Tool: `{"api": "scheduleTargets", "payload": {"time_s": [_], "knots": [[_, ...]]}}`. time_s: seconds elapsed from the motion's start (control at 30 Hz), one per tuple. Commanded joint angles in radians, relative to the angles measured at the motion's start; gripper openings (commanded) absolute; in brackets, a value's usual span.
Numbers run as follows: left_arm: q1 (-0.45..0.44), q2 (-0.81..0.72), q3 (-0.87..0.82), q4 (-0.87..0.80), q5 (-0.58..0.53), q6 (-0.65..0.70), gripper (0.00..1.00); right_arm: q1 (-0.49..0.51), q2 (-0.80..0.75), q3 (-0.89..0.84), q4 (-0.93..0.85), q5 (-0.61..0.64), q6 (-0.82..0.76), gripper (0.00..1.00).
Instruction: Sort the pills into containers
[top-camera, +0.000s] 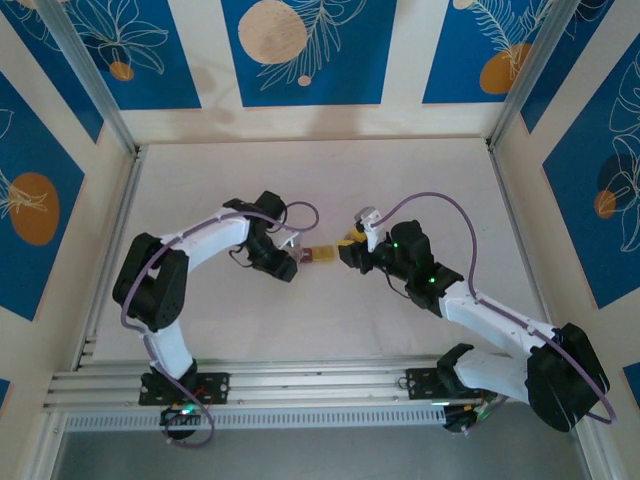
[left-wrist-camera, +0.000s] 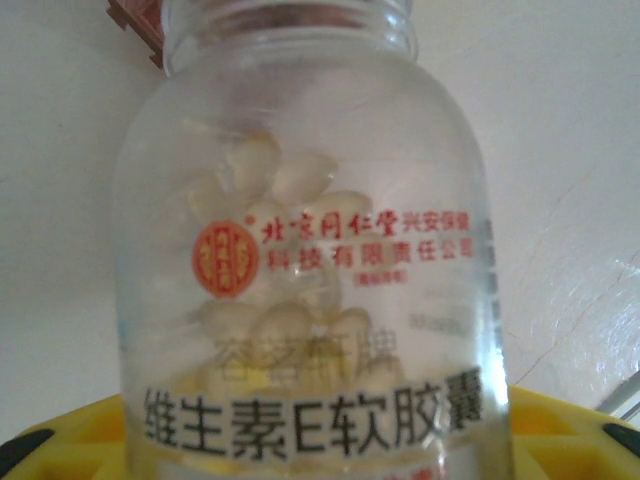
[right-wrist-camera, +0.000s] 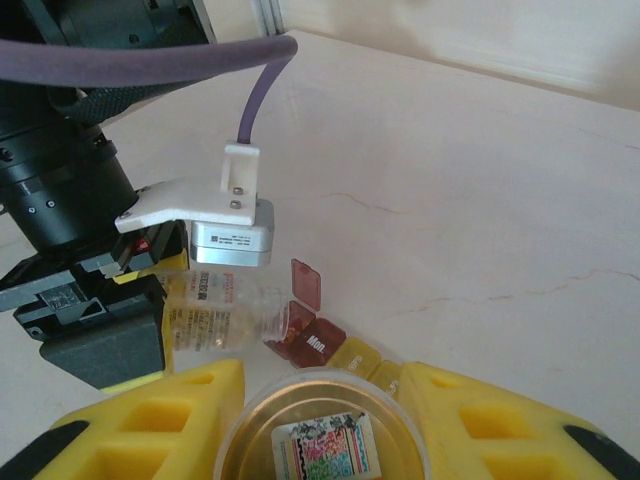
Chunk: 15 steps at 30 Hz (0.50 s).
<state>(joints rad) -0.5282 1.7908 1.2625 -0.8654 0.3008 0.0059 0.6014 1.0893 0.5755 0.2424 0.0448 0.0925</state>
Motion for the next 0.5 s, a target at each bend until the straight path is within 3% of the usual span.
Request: {"api": "scheduleTargets", "payload": {"time_s": [0.0,0.47], "knots": [[0.020,0.030,0.049,-0.081,-0.012,0.034,0.00,-0.003,-0.021,0.010,-0.002,-0.019,0.012,0.00],[0.029,0.090,0.126,-0.156,-0.001,0.059,0.00,-0.001,-0.026,0.009,-0.003,-0.017,0.011,0.00]]}}
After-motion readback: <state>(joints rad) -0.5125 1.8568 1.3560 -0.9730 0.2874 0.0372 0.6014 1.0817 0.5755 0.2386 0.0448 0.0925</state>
